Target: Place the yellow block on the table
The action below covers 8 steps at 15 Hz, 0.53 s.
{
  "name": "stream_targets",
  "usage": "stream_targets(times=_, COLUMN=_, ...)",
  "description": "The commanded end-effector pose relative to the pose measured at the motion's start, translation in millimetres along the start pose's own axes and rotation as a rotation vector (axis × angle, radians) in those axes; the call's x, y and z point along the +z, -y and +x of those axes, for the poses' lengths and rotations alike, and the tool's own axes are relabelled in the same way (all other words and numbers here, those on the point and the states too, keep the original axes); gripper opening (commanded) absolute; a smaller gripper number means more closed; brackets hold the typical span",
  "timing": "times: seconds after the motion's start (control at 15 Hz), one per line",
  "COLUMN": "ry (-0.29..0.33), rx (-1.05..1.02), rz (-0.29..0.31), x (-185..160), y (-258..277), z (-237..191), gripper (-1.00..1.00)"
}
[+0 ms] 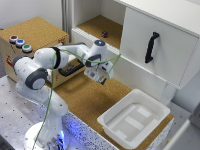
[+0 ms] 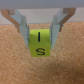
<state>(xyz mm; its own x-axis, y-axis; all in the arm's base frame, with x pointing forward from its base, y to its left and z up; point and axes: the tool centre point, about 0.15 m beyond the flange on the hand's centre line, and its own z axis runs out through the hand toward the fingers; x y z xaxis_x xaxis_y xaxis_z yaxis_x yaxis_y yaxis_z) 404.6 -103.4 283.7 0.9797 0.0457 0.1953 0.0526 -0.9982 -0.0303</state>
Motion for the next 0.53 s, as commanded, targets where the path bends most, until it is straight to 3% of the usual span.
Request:
stream_targets(times=0.0, ry=0.132, rx=-0.026, rz=0.044, x=63, y=-50, z=42, gripper=-1.00)
stream_targets(times=0.2, ry=0.152, rx=-0.024, rz=0.055, x=77, y=-60, z=48, gripper=-1.00)
stream_targets(times=0.4, ry=0.133, rx=-0.001, rz=0.054, x=68, y=-59, z=50, gripper=-1.00)
stream_targets(times=0.47, ry=0.151, rx=0.032, rz=0.052, x=66, y=-59, z=47, gripper=1.00)
